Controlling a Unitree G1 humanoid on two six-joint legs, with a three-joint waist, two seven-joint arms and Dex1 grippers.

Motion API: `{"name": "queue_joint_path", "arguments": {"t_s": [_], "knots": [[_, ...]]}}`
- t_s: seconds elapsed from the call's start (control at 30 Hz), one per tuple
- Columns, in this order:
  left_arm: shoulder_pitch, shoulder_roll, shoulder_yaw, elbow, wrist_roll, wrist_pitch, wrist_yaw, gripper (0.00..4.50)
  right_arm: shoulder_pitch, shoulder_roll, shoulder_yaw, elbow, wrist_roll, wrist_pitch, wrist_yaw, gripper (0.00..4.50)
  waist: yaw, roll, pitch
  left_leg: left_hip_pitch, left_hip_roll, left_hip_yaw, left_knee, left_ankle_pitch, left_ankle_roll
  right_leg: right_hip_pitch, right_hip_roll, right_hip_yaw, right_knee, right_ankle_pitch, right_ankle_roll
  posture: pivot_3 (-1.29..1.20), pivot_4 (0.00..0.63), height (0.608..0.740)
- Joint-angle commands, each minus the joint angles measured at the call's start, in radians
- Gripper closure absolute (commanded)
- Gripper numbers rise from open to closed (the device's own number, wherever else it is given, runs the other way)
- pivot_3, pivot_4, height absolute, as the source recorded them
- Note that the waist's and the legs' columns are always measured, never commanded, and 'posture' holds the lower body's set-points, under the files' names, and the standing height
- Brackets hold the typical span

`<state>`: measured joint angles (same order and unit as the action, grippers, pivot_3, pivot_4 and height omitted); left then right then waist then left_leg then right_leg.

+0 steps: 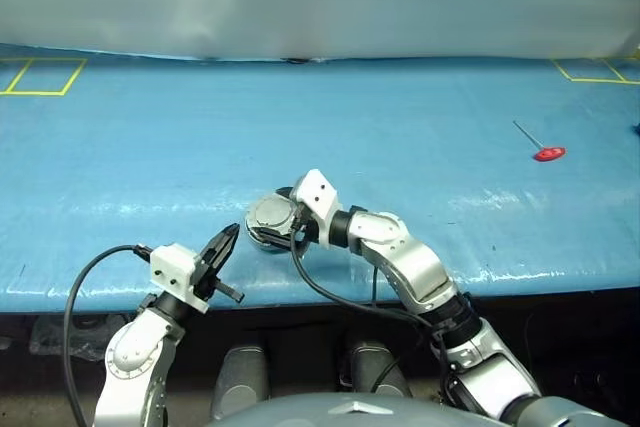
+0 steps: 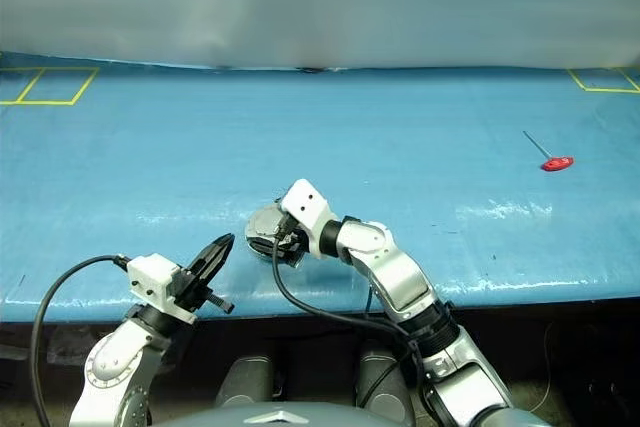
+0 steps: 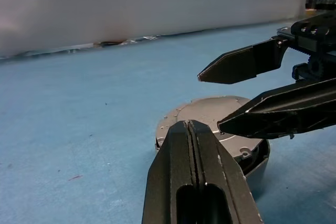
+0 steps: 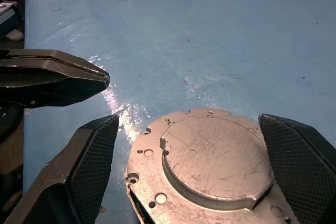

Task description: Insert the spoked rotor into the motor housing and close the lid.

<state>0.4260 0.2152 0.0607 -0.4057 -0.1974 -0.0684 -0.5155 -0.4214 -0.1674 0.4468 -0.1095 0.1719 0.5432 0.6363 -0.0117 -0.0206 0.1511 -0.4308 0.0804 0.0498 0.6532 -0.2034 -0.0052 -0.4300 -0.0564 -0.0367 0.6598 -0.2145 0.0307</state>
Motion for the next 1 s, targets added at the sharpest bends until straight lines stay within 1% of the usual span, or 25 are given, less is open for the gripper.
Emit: {"name": "queue_joint_path", "arguments": {"t_s": [0.03,0.2,0.43,0.8,0.83,0.87,0.93,0.97,1.0], "knots": [[0.018,-0.017,-0.031,-0.004,0.007,-0.042,0.022,4.50,-0.053,0.012,0.000,0.010,0.005,0.044,0.020,0.01,0.000,0.000,0.000,0.000,0.000,0.000,0.000,0.000,0.000,0.000,0.000,0.000,0.000,0.000,0.000,0.00,0.150,0.740],[0.037,-0.003,-0.064,-0.003,0.034,-0.056,0.033,4.50,-0.097,0.016,0.000,0.076,-0.011,0.057,0.031,0.01,0.000,0.000,0.000,0.000,0.000,0.000,0.000,0.000,0.000,-0.004,-0.001,-0.002,0.000,0.000,0.000,0.00,0.150,0.740],[0.044,0.037,-0.099,0.014,0.058,-0.053,0.030,4.50,-0.110,0.020,-0.007,0.139,-0.031,0.047,0.029,0.01,-0.002,0.001,0.000,-0.001,0.000,0.000,-0.001,0.000,0.000,-0.003,-0.001,-0.002,0.000,0.000,-0.001,0.00,0.150,0.740],[0.029,0.047,-0.104,0.032,0.032,-0.052,0.022,4.50,-0.096,0.017,-0.028,0.114,-0.025,0.056,0.032,0.01,-0.002,0.001,0.001,-0.002,0.000,0.001,-0.002,0.000,-0.001,-0.008,-0.002,-0.002,0.000,0.000,-0.001,0.00,0.150,0.740],[0.028,0.047,-0.103,0.033,0.030,-0.052,0.022,4.50,-0.095,0.018,-0.029,0.108,-0.024,0.059,0.033,0.39,-0.002,0.001,0.001,-0.002,0.000,0.001,-0.002,0.000,-0.001,-0.008,-0.002,-0.002,0.000,0.000,-0.001,0.00,0.150,0.740],[0.028,0.048,-0.103,0.034,0.029,-0.052,0.021,4.50,-0.093,0.019,-0.027,0.102,-0.023,0.061,0.034,0.57,-0.002,0.001,0.001,-0.003,0.000,0.001,-0.002,0.000,0.000,-0.009,-0.002,-0.002,0.000,0.000,-0.001,0.00,0.150,0.740],[0.027,0.051,-0.102,0.037,0.025,-0.053,0.020,4.50,-0.089,0.019,-0.020,0.086,-0.025,0.065,0.038,1.17,-0.002,0.001,0.001,-0.004,0.000,0.001,-0.002,0.000,0.000,-0.010,-0.002,-0.002,0.000,0.000,-0.001,0.00,0.150,0.740],[0.027,0.052,-0.102,0.038,0.024,-0.053,0.020,4.50,-0.086,0.020,-0.017,0.077,-0.026,0.067,0.041,1.36,-0.002,0.001,0.001,-0.004,0.000,0.001,-0.002,0.000,0.000,-0.010,-0.001,-0.002,0.000,0.000,-0.001,0.00,0.150,0.740],[0.026,0.053,-0.102,0.039,0.023,-0.053,0.019,4.50,-0.084,0.020,-0.013,0.069,-0.027,0.069,0.042,1.36,-0.002,0.001,0.001,-0.004,0.000,0.001,-0.002,0.000,0.000,-0.010,-0.001,-0.002,0.000,0.000,-0.001,0.00,0.150,0.740]]}}
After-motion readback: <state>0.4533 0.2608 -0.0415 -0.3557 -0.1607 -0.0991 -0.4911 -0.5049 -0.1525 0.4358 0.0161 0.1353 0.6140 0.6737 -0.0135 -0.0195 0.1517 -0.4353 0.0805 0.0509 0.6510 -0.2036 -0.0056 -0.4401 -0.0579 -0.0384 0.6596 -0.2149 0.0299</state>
